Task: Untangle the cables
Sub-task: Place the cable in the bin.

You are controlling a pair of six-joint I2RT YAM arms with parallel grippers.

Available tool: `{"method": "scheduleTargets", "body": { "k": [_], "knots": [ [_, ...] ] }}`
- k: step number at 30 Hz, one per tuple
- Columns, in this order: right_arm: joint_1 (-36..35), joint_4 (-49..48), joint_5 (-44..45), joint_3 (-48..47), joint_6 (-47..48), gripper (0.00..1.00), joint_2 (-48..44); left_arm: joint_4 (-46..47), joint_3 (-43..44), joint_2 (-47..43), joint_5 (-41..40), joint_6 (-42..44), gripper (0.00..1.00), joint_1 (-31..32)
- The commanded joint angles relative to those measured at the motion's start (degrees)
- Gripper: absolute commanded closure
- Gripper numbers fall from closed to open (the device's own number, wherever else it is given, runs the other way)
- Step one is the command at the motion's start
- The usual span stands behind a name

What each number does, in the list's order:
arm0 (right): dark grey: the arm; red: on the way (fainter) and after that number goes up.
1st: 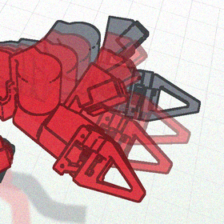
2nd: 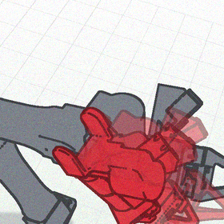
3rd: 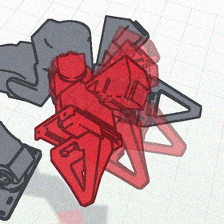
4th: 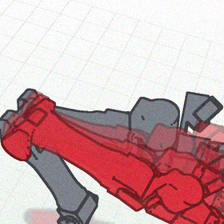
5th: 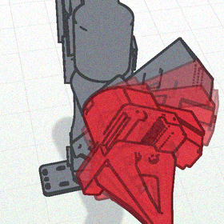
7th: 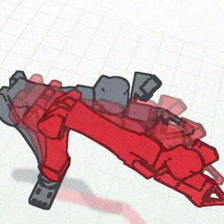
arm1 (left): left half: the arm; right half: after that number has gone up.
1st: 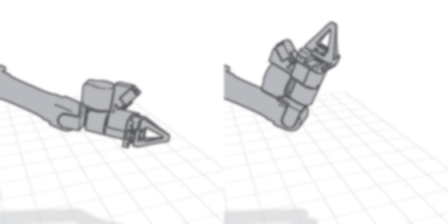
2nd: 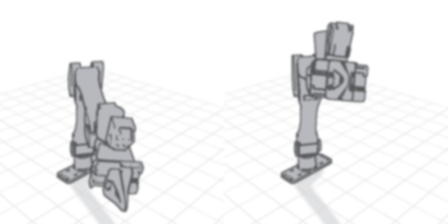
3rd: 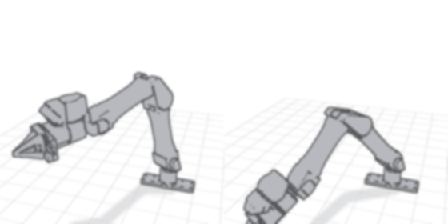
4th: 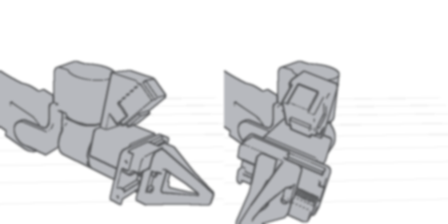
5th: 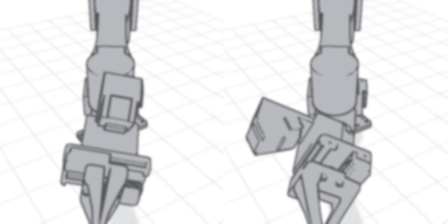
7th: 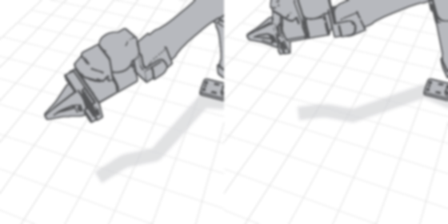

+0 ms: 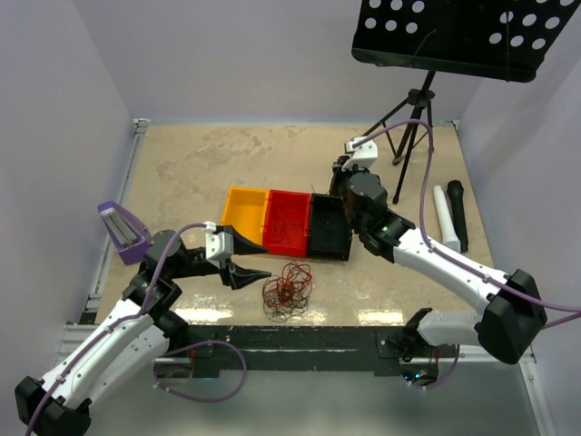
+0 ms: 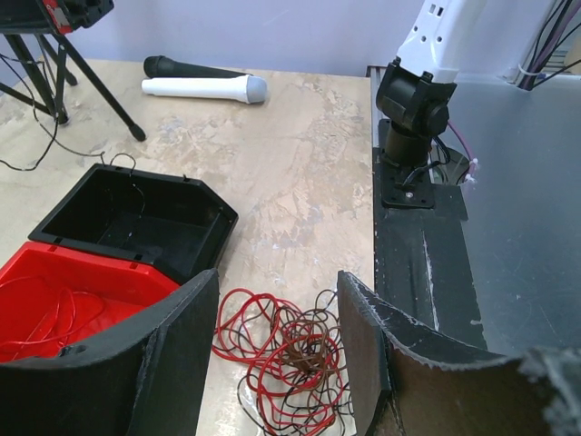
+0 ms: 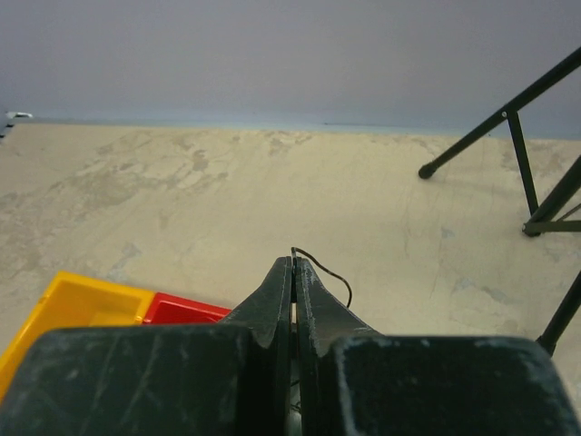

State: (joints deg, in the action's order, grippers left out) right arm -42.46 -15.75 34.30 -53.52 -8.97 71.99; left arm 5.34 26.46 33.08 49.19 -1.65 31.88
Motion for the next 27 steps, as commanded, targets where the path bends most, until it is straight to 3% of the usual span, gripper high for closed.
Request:
{"method": "scheduleTargets", "body": {
  "k": [1,13,27],
  "knots": [
    [0.88,-2.27,-0.55,0.96,-2.72,1.00,-0.80,1.07,1.93,-0.56,1.00,1.39,0.41,-0.50],
    [0.97,3.70,1.55,1.75,-8.69,1.00,9.75,1.42,1.84,-0.65,1.17,1.03,0.41,-0.59],
    [0.89,8.97,10.16,2.63,-14.31,1.00,9.84,3.18,1.23,-0.47,1.61,-0.11,0.40,-0.68]
  ]
}}
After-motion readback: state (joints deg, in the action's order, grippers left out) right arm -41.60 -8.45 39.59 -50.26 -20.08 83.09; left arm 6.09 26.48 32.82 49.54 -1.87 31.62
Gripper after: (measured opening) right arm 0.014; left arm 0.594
